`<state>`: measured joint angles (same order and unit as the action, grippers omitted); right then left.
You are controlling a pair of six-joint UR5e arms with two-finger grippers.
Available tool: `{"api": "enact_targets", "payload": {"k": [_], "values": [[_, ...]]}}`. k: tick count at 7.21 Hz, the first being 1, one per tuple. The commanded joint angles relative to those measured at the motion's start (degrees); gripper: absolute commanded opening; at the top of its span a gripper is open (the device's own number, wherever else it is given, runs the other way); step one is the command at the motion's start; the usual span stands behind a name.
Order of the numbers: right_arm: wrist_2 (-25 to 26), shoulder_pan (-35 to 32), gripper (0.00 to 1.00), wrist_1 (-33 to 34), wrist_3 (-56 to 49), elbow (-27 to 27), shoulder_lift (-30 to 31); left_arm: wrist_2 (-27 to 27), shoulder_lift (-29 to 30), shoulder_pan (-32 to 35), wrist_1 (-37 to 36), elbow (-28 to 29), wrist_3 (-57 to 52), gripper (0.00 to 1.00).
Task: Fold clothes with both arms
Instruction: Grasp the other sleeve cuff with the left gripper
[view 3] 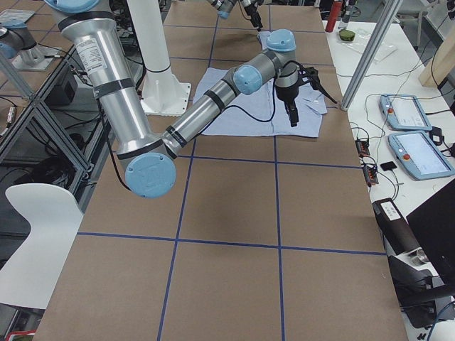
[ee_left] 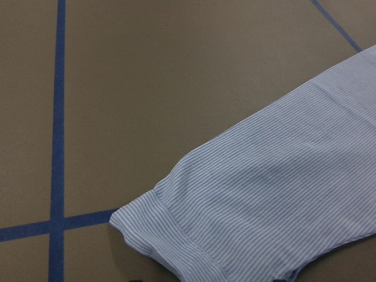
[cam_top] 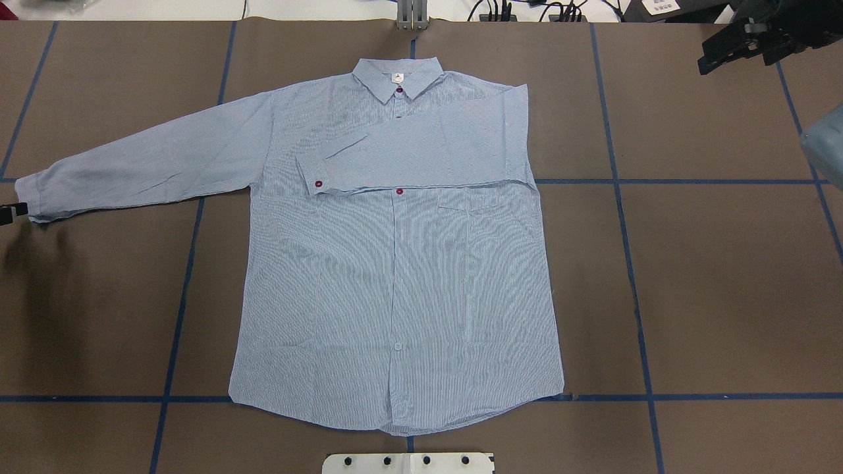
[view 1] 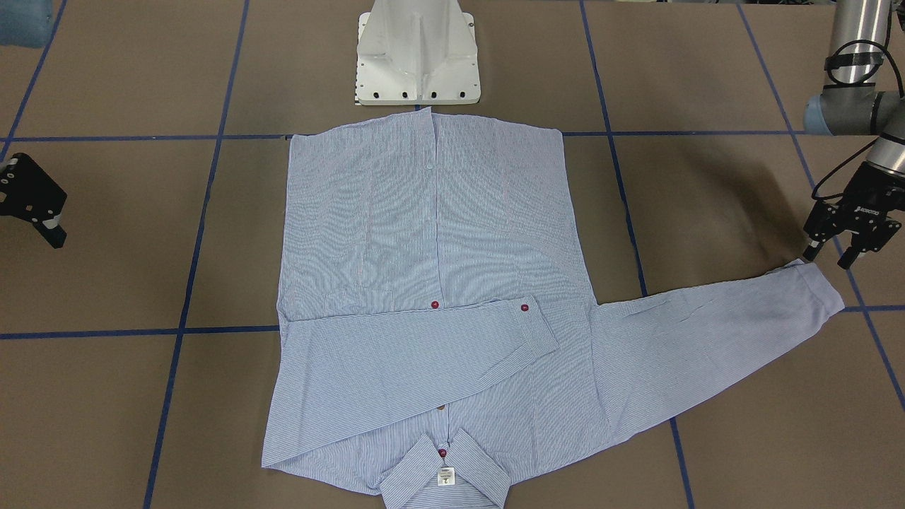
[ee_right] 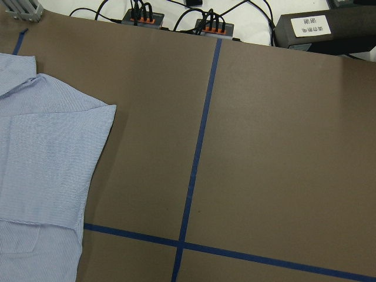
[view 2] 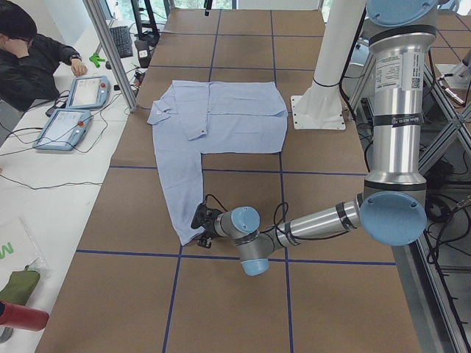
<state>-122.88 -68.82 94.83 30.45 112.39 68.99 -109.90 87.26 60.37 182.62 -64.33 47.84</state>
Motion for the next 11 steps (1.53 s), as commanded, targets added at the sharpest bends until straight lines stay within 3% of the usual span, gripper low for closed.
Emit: {"api": "enact_targets", "payload": {"k": [1,6,7,8,9,11], "values": [[0.01,0.0,1.0,0.0,0.13,0.28,0.0,0.39,0.28,-0.61,0.1,0.69,2.33,0.57],[-0.08,0.0,1.0,0.0,0.22,0.99,0.62,1.53,1.42,-2.1,0.1,1.66,4.63,0.51],[-0.08,0.0,1.0,0.09,0.22,1.34,0.71,1.53,1.42,-2.1,0.02,1.75,4.63,0.39],[-0.08,0.0,1.0,0.09,0.22,1.77,1.06,1.44,1.42,-2.19,0.1,1.75,4.63,0.15],[-0.08,0.0,1.0,0.09,0.22,2.13,1.23,1.35,1.42,-2.19,0.1,1.66,4.28,0.0],[-0.08,0.0,1.0,0.09,0.83,2.3,1.24,1.27,1.25,-2.1,0.54,-0.87,4.01,0.0]]}}
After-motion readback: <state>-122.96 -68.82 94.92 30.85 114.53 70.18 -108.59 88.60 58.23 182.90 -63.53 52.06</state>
